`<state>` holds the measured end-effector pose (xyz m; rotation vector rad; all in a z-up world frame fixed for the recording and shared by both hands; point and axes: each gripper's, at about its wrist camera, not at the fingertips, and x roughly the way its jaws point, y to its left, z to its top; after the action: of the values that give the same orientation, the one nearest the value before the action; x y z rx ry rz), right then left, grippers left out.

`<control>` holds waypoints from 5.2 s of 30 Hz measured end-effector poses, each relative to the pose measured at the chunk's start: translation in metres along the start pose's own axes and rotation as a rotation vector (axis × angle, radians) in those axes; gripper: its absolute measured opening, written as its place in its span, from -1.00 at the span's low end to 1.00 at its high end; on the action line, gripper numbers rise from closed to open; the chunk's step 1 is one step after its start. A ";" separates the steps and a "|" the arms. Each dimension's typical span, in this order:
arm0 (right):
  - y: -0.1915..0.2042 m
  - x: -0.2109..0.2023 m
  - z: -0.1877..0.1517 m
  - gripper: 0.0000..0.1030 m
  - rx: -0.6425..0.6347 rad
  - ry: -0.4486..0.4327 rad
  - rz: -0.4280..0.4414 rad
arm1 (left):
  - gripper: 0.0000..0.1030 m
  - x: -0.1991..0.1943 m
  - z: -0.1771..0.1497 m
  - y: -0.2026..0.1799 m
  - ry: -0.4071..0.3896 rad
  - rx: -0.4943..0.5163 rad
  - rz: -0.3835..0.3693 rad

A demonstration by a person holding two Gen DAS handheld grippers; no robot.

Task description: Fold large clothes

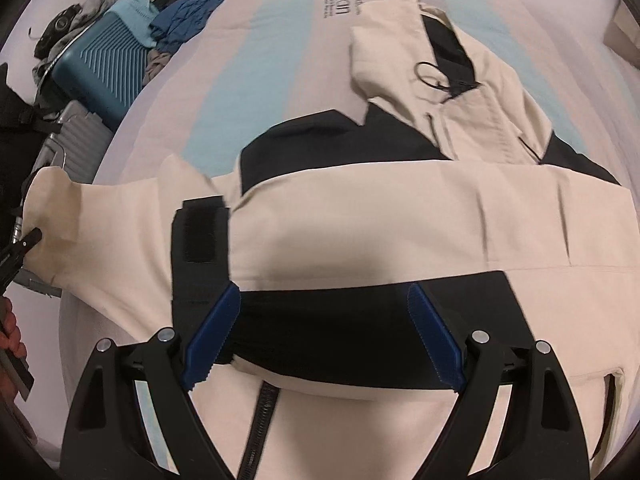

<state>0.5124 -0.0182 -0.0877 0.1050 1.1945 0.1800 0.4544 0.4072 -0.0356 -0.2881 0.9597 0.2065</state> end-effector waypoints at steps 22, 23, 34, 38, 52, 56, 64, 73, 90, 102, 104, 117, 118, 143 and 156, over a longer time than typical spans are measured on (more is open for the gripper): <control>-0.135 -0.066 -0.025 0.82 0.022 -0.088 -0.050 | -0.46 -0.023 -0.030 -0.214 0.000 0.212 -0.012; -0.142 -0.069 -0.026 0.82 0.019 -0.087 -0.048 | -0.47 -0.023 -0.034 -0.228 -0.001 0.225 -0.008; -0.224 -0.084 -0.032 0.82 -0.022 -0.071 -0.014 | -0.47 -0.020 -0.082 -0.367 0.014 0.228 -0.019; -0.266 -0.092 -0.031 0.82 -0.009 -0.082 -0.011 | -0.47 -0.011 -0.100 -0.416 0.033 0.192 -0.021; -0.380 -0.092 -0.040 0.82 0.063 -0.046 -0.007 | -0.47 0.019 -0.167 -0.556 0.096 0.225 0.063; -0.398 -0.087 -0.040 0.82 0.069 -0.037 -0.007 | -0.47 0.023 -0.176 -0.594 0.089 0.281 0.072; -0.426 -0.086 -0.041 0.82 0.072 -0.046 -0.020 | -0.47 0.041 -0.202 -0.649 0.117 0.382 0.038; -0.454 -0.083 -0.055 0.82 0.122 -0.031 -0.026 | -0.13 0.059 -0.228 -0.664 0.141 0.452 0.078; -0.487 -0.117 -0.097 0.82 0.176 -0.017 -0.068 | 0.54 0.029 -0.238 -0.707 0.114 0.456 -0.246; -0.429 -0.148 -0.064 0.82 0.033 -0.092 -0.037 | 0.88 -0.005 -0.191 -0.638 0.135 0.425 -0.250; -0.409 -0.146 -0.050 0.82 0.001 -0.103 -0.028 | 0.88 -0.005 -0.179 -0.619 0.138 0.419 -0.227; -0.311 -0.128 0.072 0.82 -0.134 -0.161 0.028 | 0.88 0.028 -0.063 -0.508 0.167 0.403 -0.150; -0.305 -0.125 0.082 0.82 -0.154 -0.162 0.027 | 0.88 0.032 -0.053 -0.503 0.167 0.409 -0.154; -0.232 0.062 0.248 0.83 -0.401 -0.074 0.151 | 0.88 0.205 0.079 -0.467 0.217 0.492 -0.229; -0.224 0.130 0.311 0.83 -0.494 0.000 0.163 | 0.88 0.260 0.118 -0.483 0.224 0.546 -0.289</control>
<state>0.8666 -0.2081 -0.1328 -0.2312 1.1111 0.6116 0.8351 0.0027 -0.1152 0.0584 1.1423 -0.3581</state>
